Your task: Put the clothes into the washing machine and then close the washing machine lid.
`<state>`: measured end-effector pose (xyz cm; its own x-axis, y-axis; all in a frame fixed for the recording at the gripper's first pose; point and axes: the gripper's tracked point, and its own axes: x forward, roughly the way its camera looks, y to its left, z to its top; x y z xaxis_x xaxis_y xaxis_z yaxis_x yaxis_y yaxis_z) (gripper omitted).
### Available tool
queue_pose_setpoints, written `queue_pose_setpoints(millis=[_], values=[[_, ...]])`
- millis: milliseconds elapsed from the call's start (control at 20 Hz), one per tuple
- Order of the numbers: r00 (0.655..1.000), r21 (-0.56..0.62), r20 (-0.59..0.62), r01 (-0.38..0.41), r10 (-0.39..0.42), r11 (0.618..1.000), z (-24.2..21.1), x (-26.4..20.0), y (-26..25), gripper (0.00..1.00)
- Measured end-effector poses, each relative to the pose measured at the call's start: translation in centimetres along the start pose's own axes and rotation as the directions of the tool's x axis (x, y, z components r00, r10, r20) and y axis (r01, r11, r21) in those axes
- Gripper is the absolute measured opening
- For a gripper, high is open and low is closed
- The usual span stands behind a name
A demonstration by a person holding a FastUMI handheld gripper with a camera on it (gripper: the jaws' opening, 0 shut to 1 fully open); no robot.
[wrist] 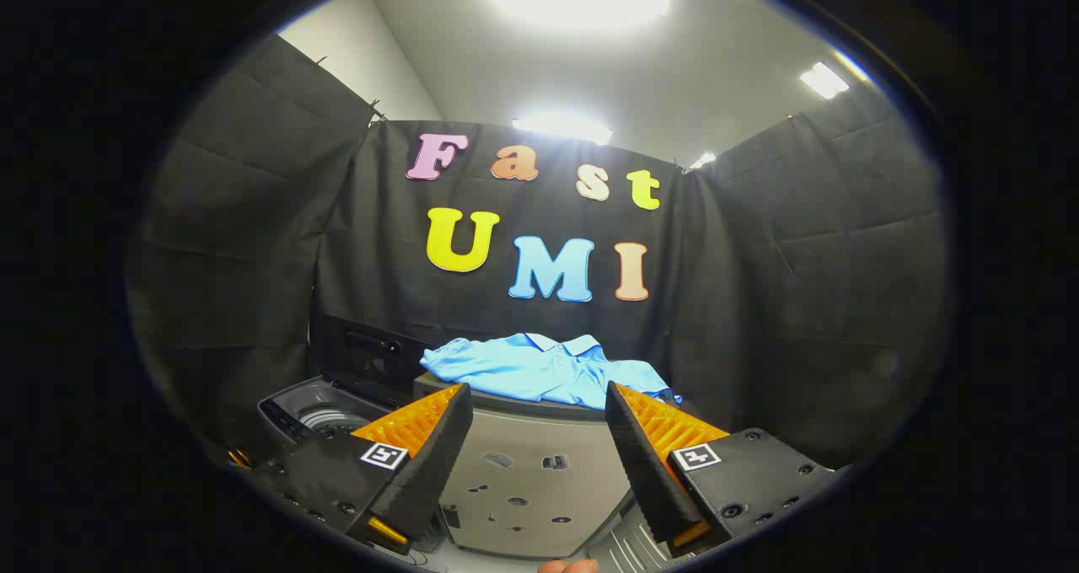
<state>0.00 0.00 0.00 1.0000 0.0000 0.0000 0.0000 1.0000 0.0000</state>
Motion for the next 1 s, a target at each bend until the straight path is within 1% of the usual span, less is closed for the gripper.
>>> queue_pose_setpoints(millis=[300,1000], values=[[1.0,-0.013,0.004,-0.018,0.018,1.0,0.0,0.2,0.5,0.98],[1.0,-0.003,-0.004,-0.009,0.009,1.0,-0.3,0.2,-0.6,0.98]])
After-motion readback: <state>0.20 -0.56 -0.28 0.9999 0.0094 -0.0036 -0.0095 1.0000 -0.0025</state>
